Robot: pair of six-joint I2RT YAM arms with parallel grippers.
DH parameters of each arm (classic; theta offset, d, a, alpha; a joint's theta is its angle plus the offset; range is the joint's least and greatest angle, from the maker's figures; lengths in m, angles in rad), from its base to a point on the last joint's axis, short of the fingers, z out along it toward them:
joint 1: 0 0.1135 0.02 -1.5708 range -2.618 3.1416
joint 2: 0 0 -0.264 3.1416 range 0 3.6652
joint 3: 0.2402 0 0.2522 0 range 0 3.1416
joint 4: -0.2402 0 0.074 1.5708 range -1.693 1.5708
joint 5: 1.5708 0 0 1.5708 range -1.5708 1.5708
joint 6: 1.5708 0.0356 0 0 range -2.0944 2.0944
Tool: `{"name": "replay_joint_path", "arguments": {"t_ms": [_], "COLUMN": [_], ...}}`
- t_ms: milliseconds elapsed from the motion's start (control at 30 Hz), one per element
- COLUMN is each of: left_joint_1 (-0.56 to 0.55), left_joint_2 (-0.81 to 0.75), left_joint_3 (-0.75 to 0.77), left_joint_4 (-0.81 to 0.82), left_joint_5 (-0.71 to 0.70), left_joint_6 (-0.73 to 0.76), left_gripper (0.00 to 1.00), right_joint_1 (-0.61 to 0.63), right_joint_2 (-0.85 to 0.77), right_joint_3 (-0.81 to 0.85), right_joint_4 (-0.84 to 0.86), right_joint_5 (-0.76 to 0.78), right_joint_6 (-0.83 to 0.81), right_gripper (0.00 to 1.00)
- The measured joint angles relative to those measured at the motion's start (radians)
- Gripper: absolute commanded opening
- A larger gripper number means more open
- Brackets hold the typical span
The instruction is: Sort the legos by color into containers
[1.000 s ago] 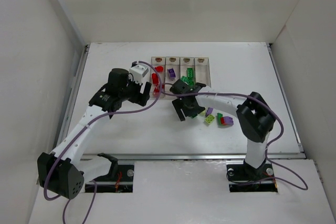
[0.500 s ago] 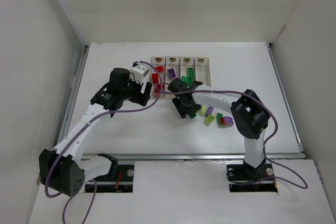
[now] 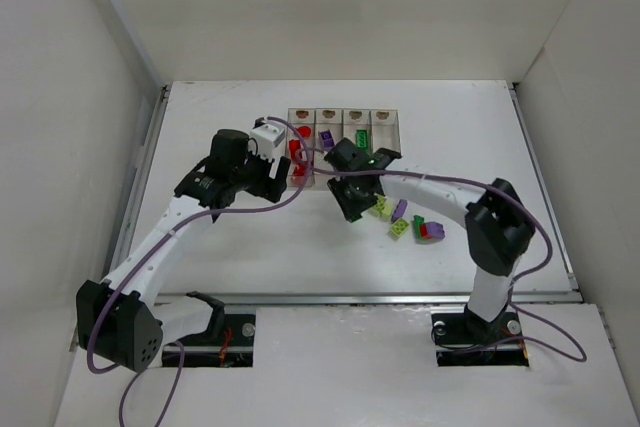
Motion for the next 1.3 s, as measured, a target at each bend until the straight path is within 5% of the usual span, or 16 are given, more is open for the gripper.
{"name": "replay_joint_path", "arguments": {"t_ms": [200,467,567,600,633,733,1000,1300], "left_joint_1": [0.0,0.0,0.0,0.0,0.0,0.0,0.0,0.0], "left_joint_2": [0.001,0.017,0.017,0.018,0.019,0.029,0.048,0.048], "left_joint_3": [0.0,0.0,0.0,0.0,0.0,0.0,0.0,0.0], "left_joint_4": [0.009,0.009,0.01,0.01,0.011,0.013,0.014,0.014], "left_joint_5": [-0.005,-0.048,-0.068,-0.072,-0.075,-0.08,-0.079,-0.078], "left_joint_6": [0.0,0.006,0.008,0.009,0.01,0.011,0.011,0.011], "left_gripper": [0.76,0.76,0.76,0.76,0.76,0.78,0.78,0.78], "right_joint_1": [-0.084,-0.271,-0.289,-0.29,-0.289,-0.288,-0.286,-0.204], "right_joint_2": [-0.109,0.237,0.335,0.359,0.378,0.4,0.341,-0.043], "right_joint_3": [0.179,0.63,0.652,0.652,0.652,0.652,0.622,0.232], "right_joint_4": [0.033,0.044,0.019,0.006,-0.004,-0.029,-0.025,-0.01], "right_joint_5": [-0.005,0.092,0.104,0.104,0.103,0.093,0.065,0.138], "right_joint_6": [0.04,0.076,0.079,0.079,0.079,0.081,0.062,0.038], "right_gripper": [0.1,0.11,0.28,0.37,0.58,0.85,0.89,0.79]}}
